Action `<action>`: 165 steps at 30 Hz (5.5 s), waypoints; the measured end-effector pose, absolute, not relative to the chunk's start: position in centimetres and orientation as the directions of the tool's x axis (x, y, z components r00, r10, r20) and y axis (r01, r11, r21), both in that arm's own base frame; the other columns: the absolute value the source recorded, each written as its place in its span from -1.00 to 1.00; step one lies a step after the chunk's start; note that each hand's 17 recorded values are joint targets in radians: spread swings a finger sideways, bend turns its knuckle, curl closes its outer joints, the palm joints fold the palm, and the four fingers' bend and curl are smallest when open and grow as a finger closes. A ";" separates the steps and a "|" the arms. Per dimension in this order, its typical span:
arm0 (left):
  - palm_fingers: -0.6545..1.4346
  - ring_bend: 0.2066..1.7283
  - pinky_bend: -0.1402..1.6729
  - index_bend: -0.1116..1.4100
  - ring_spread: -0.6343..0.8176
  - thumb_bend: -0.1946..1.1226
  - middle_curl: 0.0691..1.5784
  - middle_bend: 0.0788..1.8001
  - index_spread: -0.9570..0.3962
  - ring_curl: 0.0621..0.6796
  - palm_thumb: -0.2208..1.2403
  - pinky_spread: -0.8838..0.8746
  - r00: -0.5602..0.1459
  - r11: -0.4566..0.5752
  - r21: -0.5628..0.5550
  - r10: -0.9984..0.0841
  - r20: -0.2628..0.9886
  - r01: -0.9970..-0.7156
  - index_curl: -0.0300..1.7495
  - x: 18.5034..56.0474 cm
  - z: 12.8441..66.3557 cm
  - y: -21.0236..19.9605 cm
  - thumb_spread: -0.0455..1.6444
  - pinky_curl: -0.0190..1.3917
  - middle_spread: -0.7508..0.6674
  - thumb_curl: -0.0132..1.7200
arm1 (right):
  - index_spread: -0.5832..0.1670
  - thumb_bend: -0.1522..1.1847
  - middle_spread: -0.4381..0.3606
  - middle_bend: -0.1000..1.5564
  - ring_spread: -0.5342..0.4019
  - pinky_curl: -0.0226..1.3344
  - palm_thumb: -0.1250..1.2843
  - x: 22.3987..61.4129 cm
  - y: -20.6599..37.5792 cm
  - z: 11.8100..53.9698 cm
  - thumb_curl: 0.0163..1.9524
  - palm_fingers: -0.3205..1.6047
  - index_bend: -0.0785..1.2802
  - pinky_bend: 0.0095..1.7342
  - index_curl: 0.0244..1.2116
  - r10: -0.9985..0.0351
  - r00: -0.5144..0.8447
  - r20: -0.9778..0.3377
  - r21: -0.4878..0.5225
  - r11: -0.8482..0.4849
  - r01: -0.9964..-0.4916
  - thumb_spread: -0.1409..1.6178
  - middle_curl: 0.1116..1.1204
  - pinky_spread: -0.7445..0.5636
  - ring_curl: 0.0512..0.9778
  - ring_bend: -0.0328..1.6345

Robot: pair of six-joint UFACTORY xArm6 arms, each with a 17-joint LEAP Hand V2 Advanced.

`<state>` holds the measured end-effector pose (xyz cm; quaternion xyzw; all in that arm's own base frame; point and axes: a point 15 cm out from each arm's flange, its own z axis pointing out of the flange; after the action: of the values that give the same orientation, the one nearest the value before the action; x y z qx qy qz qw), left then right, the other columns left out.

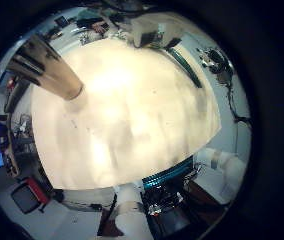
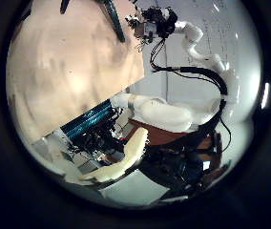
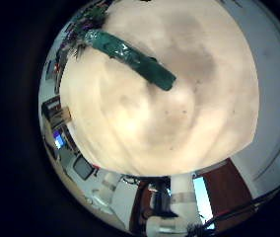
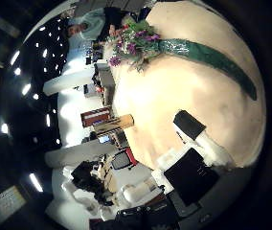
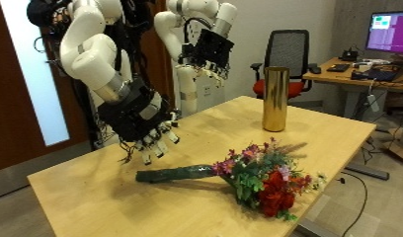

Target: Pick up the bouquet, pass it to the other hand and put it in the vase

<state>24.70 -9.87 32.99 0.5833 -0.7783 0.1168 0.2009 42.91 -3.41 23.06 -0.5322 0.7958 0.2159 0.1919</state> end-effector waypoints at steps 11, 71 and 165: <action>-0.32 -0.62 -0.47 -0.62 0.76 -0.75 -0.75 -0.88 0.76 -0.52 -0.27 0.71 -0.228 0.283 0.057 -0.863 0.450 -0.957 -0.58 24.7 32.8 -9.7 0.07 -0.53 0.83 -0.62 | 0.13 -0.81 0.46 -0.55 0.52 -0.52 0.37 43.9 -4.1 18.3 -0.52 -0.47 -0.64 -0.62 -0.59 -0.787 -0.383 -0.483 0.172 0.343 -0.923 0.28 -0.53 0.55 -0.58 -0.41; -0.32 -0.61 -0.48 -0.62 0.75 -0.76 -0.75 -0.88 0.76 -0.55 -0.27 0.71 -0.218 0.276 0.065 -0.866 0.450 -0.959 -0.59 24.7 32.8 -9.7 0.07 -0.54 0.83 -0.62 | 0.14 -0.81 0.21 -0.34 -0.06 -0.60 0.43 46.3 -5.8 12.2 -0.49 -0.06 -0.60 -0.74 -0.51 -0.850 -0.405 -0.336 0.264 0.328 -0.907 0.22 -0.43 0.26 -0.54 -0.09; -0.26 -0.51 -0.46 -0.65 0.64 -0.76 -0.69 -0.86 0.78 -0.55 -0.43 0.63 -0.158 0.093 -0.137 -0.278 0.948 -0.986 -0.64 35.5 44.1 -10.8 -0.01 -0.54 0.75 -0.61 | -0.09 -0.80 -0.18 0.75 -0.26 0.69 0.84 35.1 14.2 38.6 -0.04 0.50 0.71 0.20 0.56 -0.180 0.367 -0.913 -0.342 -0.154 -0.927 -0.60 0.26 -0.24 0.31 0.76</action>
<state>35.49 -10.76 44.12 0.5095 -0.6205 0.4402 0.4021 35.07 14.16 38.60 -0.6603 0.4191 0.3753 0.4974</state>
